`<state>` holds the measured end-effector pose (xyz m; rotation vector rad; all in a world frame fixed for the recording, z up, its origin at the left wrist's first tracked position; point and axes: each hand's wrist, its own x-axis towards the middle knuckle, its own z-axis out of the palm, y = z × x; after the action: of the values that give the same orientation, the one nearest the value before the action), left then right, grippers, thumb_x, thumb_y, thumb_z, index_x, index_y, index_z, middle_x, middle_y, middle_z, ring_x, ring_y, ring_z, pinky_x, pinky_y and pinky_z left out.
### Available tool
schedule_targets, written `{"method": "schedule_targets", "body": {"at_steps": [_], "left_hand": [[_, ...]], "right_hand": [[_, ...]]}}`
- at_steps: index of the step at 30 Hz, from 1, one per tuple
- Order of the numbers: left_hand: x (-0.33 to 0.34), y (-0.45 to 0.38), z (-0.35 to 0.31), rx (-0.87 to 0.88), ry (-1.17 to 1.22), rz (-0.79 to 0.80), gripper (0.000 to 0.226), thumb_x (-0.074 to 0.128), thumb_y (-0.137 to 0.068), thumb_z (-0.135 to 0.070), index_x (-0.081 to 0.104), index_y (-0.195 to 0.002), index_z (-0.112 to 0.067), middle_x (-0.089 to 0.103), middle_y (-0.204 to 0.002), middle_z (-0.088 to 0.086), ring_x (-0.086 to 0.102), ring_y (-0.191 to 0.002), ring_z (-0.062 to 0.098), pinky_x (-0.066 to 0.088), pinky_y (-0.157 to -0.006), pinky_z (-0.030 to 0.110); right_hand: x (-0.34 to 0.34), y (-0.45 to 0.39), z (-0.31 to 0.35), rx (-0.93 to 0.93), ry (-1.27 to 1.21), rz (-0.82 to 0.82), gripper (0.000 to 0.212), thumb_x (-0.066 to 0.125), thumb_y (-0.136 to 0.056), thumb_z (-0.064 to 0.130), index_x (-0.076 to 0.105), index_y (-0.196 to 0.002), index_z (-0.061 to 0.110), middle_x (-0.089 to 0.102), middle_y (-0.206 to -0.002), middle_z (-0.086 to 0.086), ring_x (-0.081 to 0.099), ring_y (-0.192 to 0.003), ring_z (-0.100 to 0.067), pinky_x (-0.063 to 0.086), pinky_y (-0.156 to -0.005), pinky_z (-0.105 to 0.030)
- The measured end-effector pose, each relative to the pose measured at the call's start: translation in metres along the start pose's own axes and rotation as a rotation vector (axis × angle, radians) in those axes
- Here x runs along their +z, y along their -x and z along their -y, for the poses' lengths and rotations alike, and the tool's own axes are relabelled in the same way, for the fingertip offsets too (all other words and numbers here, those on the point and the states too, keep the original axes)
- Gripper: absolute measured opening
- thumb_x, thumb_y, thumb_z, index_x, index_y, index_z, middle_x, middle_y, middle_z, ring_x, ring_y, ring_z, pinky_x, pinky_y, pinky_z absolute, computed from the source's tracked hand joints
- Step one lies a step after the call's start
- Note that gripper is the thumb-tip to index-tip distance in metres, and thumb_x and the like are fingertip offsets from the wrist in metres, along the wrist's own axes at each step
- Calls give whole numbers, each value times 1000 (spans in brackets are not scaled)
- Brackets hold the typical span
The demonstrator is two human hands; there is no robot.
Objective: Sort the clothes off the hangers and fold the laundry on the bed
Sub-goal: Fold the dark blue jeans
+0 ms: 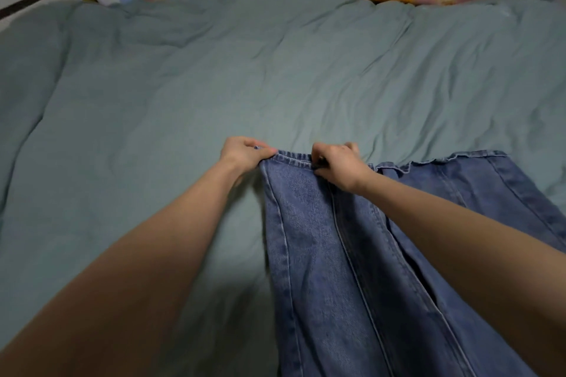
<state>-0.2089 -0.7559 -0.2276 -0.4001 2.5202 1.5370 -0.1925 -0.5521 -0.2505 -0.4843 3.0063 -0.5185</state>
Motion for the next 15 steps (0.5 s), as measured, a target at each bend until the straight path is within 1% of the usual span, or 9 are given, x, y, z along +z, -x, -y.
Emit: {"method": "schedule_targets", "body": {"at_steps": [2, 3, 6, 8, 9, 11, 13, 14, 15], "left_hand": [[2, -2, 14, -26, 121, 60, 18, 74, -83, -11, 70, -99, -6, 64, -76, 0, 60, -62, 5, 48, -64, 12], [4, -2, 20, -37, 180, 88, 16, 72, -85, -13, 69, -100, -8, 64, -78, -1, 59, -64, 3, 47, -66, 12], [11, -4, 39, -94, 340, 182, 5, 65, -91, -22, 65, -95, -19, 66, -86, -3, 59, -77, 9, 47, -81, 24], [17, -6, 52, -111, 392, 228, 9, 60, -94, -29, 62, -99, -21, 67, -95, -4, 61, -87, 10, 48, -91, 32], [21, -8, 58, -104, 394, 227, 11, 58, -96, -29, 60, -102, -21, 67, -97, -4, 62, -88, 10, 48, -91, 33], [30, -13, 66, -47, 379, 158, 13, 56, -97, -24, 57, -106, -15, 67, -103, 5, 64, -90, 16, 51, -88, 36], [38, -20, 70, 20, 319, 19, 8, 61, -94, -15, 54, -98, -13, 65, -102, 15, 63, -93, 28, 51, -90, 42], [40, -23, 71, 42, 246, -33, 11, 63, -92, -12, 52, -95, -12, 62, -95, 12, 60, -89, 27, 50, -87, 41], [42, -23, 71, 83, 125, -80, 14, 64, -91, -10, 51, -96, -11, 58, -89, 8, 55, -85, 23, 46, -81, 35]], "right_hand": [[13, -2, -5, 25, -10, -1, 22, 62, -89, 23, 54, -107, 12, 65, -108, -10, 57, -105, -29, 35, -90, -36], [19, -4, -7, 35, -20, -6, 23, 63, -89, 22, 55, -107, 10, 64, -109, -13, 57, -105, -31, 39, -88, -36], [34, -10, -11, 75, 13, -5, 23, 64, -89, 23, 58, -102, 4, 59, -110, -18, 55, -105, -35, 43, -87, -37], [39, -14, -14, 92, 44, 6, 23, 61, -91, 23, 60, -103, 3, 58, -113, -19, 54, -107, -35, 42, -89, -37], [40, -15, -15, 94, 32, -1, 22, 59, -92, 22, 59, -103, 2, 58, -113, -19, 54, -108, -35, 41, -87, -37], [39, -17, -19, 98, -25, -46, 18, 56, -95, 18, 55, -100, 1, 60, -111, -21, 55, -106, -36, 39, -81, -35], [38, -18, -24, 115, -89, -123, 17, 54, -96, 17, 52, -98, 0, 63, -107, -22, 56, -102, -38, 37, -75, -36], [38, -18, -25, 122, -104, -156, 18, 54, -96, 18, 51, -98, 1, 64, -105, -22, 57, -100, -39, 36, -74, -36], [39, -17, -26, 135, -94, -165, 19, 54, -97, 21, 50, -98, 3, 64, -105, -21, 57, -98, -39, 36, -73, -36]]}}
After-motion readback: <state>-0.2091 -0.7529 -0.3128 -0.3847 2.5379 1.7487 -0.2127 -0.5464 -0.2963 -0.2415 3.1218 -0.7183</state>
